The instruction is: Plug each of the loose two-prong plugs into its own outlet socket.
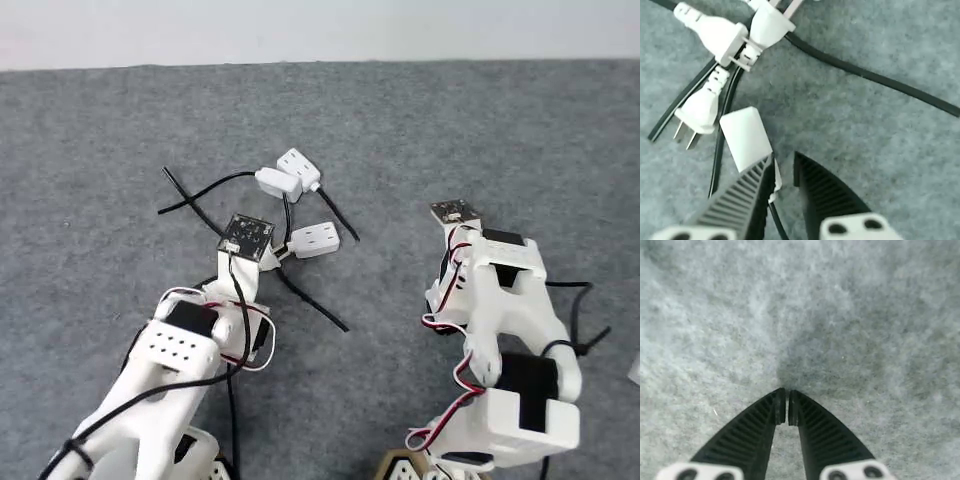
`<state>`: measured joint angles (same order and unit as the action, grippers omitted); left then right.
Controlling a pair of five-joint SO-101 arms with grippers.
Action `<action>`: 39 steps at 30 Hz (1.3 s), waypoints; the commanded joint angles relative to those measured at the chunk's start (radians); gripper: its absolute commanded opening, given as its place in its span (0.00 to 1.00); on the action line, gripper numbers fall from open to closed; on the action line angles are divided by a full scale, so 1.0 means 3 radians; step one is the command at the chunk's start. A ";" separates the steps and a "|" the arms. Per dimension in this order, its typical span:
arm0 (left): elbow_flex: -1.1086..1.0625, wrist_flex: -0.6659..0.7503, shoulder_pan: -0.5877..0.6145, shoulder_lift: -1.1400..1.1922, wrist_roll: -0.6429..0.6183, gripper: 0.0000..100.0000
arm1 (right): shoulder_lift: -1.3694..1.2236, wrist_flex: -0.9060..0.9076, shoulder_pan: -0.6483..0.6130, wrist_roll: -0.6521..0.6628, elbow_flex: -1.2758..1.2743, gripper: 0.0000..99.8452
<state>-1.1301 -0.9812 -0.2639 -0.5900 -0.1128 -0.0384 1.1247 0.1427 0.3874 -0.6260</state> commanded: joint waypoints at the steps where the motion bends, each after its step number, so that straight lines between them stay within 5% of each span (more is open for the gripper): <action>1: 0.0033 0.0123 0.0066 0.0133 0.0056 0.04 | 0.0105 -0.0033 -0.0033 0.0031 0.0026 0.02; 13: -0.0038 0.0128 0.0742 0.0194 0.0353 0.04 | 0.0105 -0.0033 -0.0033 0.0031 0.0026 0.02; 39: -0.0043 -0.0087 0.0736 0.0169 0.0368 0.13 | 0.0105 -0.0028 -0.0033 0.0031 0.0026 0.02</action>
<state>-1.1531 -0.9966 -0.0476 -0.5485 -0.0038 -0.0384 1.1247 0.1427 0.3874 -0.6260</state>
